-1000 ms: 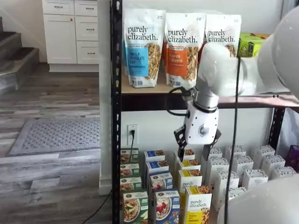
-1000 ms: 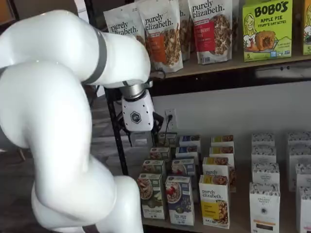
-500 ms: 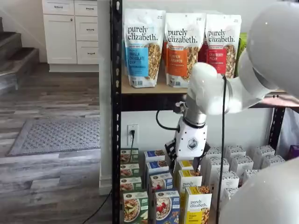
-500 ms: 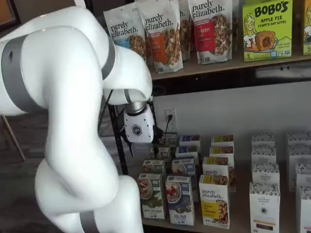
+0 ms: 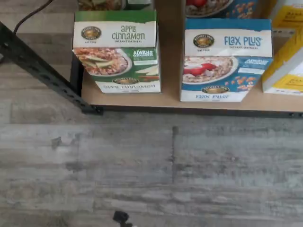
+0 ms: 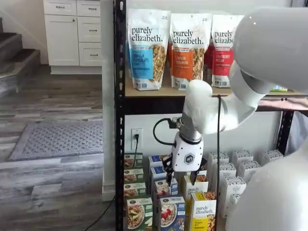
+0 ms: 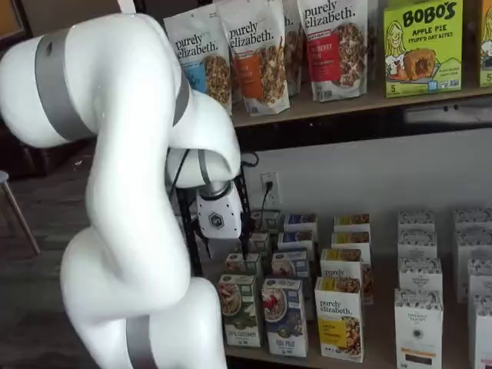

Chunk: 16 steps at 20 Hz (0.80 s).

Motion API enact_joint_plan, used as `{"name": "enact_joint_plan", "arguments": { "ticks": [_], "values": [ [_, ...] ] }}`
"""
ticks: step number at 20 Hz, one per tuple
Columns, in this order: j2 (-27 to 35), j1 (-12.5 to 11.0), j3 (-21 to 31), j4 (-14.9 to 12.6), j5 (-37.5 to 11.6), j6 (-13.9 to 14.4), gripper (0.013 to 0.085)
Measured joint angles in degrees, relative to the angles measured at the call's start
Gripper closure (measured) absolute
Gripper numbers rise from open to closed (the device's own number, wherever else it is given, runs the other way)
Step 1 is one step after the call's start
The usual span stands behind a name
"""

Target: Pick up the blue and white box that is on the bottom shelf, the second box from the left

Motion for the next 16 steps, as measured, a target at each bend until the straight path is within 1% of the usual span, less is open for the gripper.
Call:
{"name": "enact_joint_plan", "arguments": {
  "ticks": [2,4,8,11,14,16],
  "values": [
    [2.28,-0.14,-0.59,1.35,-2.06,-1.38,0.0130],
    [5.03,-0.72,-1.49,1.88,-4.36,-2.47,0.0130],
    [9.95,-2.53,-3.73,1.15,-7.36,-3.74,0.0130],
    [12.81,-3.86,-5.11,1.30,-8.62,-5.23,0.0130],
    [15.10,-4.99,-6.59,3.77,-7.82,-8.52,0.0130],
    [16.52,-5.60,-7.38,5.00,-7.62,-10.21,0.0130]
  ]
}}
